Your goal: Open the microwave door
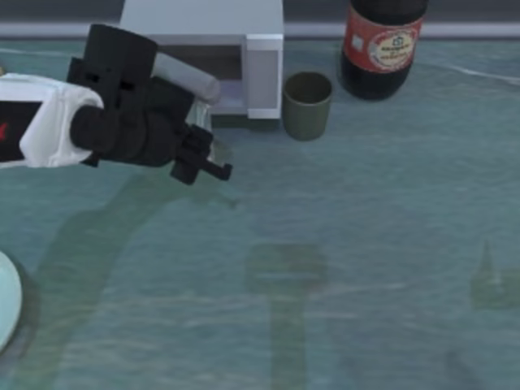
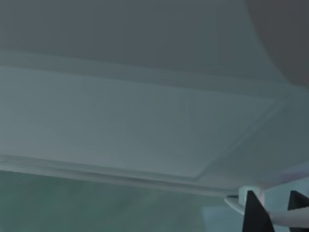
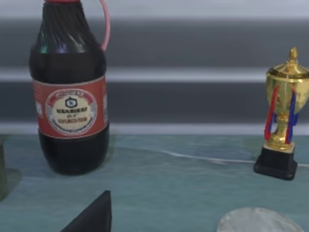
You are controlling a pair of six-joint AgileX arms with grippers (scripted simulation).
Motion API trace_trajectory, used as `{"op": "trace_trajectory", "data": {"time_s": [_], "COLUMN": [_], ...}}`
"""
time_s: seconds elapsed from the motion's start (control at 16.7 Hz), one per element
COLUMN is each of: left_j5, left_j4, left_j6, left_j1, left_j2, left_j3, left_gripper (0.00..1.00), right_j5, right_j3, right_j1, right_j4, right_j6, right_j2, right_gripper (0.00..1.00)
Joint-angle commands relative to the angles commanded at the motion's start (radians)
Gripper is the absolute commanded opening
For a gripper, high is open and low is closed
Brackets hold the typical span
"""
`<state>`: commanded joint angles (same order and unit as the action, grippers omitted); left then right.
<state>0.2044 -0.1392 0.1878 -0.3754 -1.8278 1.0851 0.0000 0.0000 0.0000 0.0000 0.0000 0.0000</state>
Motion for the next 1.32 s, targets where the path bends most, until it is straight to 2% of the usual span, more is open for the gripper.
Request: {"op": "trace_trajectory", "data": {"time_s": [0.54, 1.32], "left_j5": [0.065, 0.066], "left_j4": [-0.019, -0.020], "left_j6": [0.096, 0.098], "left_j1": [0.047, 0.048], "left_j2": [0.021, 0.021], "left_j3": [-0.022, -0.022], "left_gripper": [0.00, 0.00], "right_j5": [0.000, 0.000], "right_j3": [0.000, 0.000], "right_j1": [0.000, 0.000], "right_j4": [0.000, 0.000], "right_j6": [0.000, 0.000], "right_j2": [0.000, 0.000], "right_gripper": [1.00, 1.00]}}
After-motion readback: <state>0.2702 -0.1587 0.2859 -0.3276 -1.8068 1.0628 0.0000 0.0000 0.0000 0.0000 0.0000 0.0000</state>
